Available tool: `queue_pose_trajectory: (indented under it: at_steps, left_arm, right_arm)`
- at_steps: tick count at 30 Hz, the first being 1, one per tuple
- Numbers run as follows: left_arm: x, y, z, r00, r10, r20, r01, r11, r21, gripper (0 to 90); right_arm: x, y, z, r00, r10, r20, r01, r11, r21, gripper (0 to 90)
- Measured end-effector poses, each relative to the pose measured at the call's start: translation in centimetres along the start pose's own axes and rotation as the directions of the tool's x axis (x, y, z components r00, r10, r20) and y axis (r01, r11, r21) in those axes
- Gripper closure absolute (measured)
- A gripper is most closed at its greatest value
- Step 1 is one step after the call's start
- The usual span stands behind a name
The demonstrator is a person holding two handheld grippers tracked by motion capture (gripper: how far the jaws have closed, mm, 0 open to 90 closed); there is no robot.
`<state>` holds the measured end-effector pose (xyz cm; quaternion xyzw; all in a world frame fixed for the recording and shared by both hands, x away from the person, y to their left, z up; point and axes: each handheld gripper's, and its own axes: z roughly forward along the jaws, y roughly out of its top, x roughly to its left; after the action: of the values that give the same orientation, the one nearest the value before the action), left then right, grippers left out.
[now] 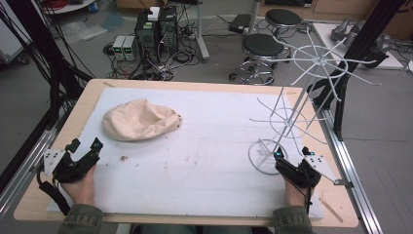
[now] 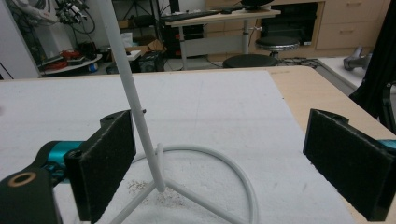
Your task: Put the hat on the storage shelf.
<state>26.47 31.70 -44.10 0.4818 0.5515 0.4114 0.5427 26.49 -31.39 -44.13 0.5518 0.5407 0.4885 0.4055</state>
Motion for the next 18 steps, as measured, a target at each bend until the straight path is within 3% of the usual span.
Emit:
queue_pose_trajectory:
  at_steps: [9, 18]
  left_arm:
    - [0.0, 1.3, 0.8, 0.9986, 0.009, 0.052, -0.009, 1.0000, -0.002, 24.3]
    - [-0.8, 3.9, 2.0, 0.9889, 0.088, 0.120, -0.095, 0.9943, 0.050, 24.3]
  right_arm:
    - [0.0, -0.1, 0.0, 1.0000, 0.006, -0.002, -0.006, 1.000, 0.008, 8.4]
    - [0.0, 0.0, -0.1, 1.0000, 0.000, 0.004, 0.000, 1.000, -0.001, 8.4]
